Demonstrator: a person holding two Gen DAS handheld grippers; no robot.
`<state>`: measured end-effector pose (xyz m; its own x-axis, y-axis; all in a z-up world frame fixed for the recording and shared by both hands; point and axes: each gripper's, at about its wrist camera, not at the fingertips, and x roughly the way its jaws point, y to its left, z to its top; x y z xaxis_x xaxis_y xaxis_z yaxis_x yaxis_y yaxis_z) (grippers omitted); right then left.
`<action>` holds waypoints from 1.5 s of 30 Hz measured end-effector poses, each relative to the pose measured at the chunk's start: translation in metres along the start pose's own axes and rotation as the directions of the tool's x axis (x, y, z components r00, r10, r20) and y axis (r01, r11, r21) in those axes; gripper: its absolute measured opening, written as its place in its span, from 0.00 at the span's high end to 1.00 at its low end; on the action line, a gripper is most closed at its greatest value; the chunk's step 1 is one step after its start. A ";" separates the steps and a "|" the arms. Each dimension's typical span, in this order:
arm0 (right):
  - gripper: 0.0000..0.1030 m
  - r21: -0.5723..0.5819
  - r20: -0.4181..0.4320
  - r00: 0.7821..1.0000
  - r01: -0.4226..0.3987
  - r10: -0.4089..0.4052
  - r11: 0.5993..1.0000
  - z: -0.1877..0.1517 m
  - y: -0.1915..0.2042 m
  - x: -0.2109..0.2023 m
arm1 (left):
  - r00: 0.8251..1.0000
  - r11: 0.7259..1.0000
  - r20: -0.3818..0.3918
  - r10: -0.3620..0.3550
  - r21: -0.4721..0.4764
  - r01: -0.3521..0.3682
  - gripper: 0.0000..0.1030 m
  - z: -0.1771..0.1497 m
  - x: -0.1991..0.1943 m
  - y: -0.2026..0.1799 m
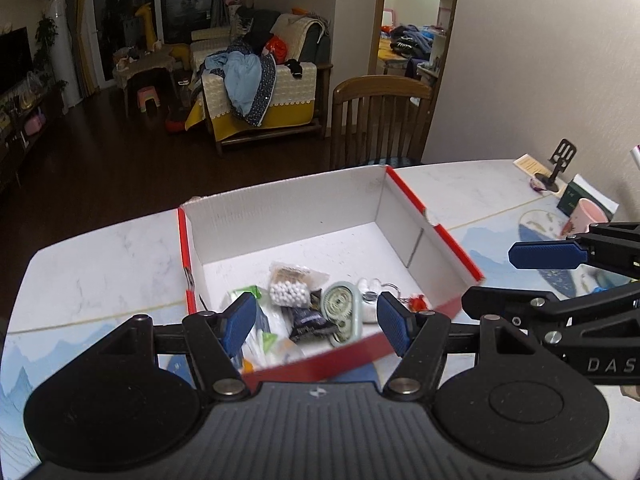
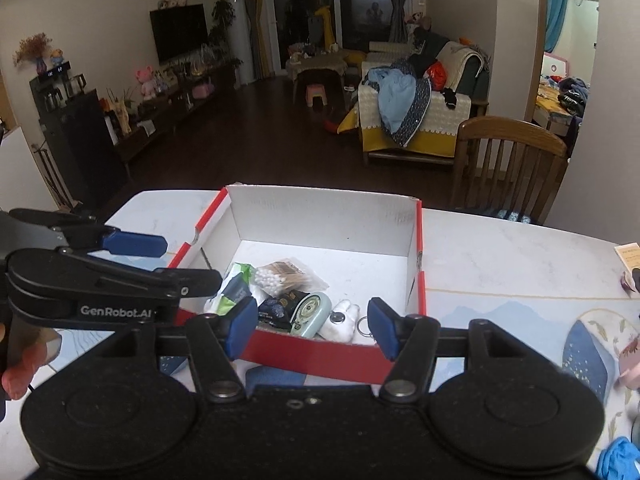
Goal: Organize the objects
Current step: 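Withdraw both tools from the box back toward the table items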
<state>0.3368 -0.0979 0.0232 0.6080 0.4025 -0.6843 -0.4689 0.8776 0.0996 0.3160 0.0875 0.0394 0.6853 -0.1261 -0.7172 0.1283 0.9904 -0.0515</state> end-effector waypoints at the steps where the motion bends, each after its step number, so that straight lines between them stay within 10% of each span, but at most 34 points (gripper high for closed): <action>1: 0.41 0.001 0.004 1.000 -0.003 0.003 1.000 -0.002 0.000 -0.004 | 1.000 1.000 0.004 0.001 0.005 -0.001 0.36 -0.003 -0.004 -0.002; 25: 0.18 0.071 0.016 1.000 -0.016 0.015 0.997 -0.078 -0.018 -0.055 | 0.997 0.996 -0.019 -0.079 0.047 0.079 0.32 -0.088 -0.044 -0.049; 45: 0.07 0.162 -0.093 0.992 0.094 -0.080 0.982 -0.155 -0.066 -0.048 | 0.962 0.984 -0.216 -0.168 0.013 0.175 0.18 -0.158 -0.012 -0.071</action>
<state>0.2396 -0.2158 -0.0620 0.5813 0.3054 -0.7542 -0.3000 0.9420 0.1502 0.1854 0.0275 -0.0586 0.4831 -0.2755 -0.8311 0.2556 0.9522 -0.1670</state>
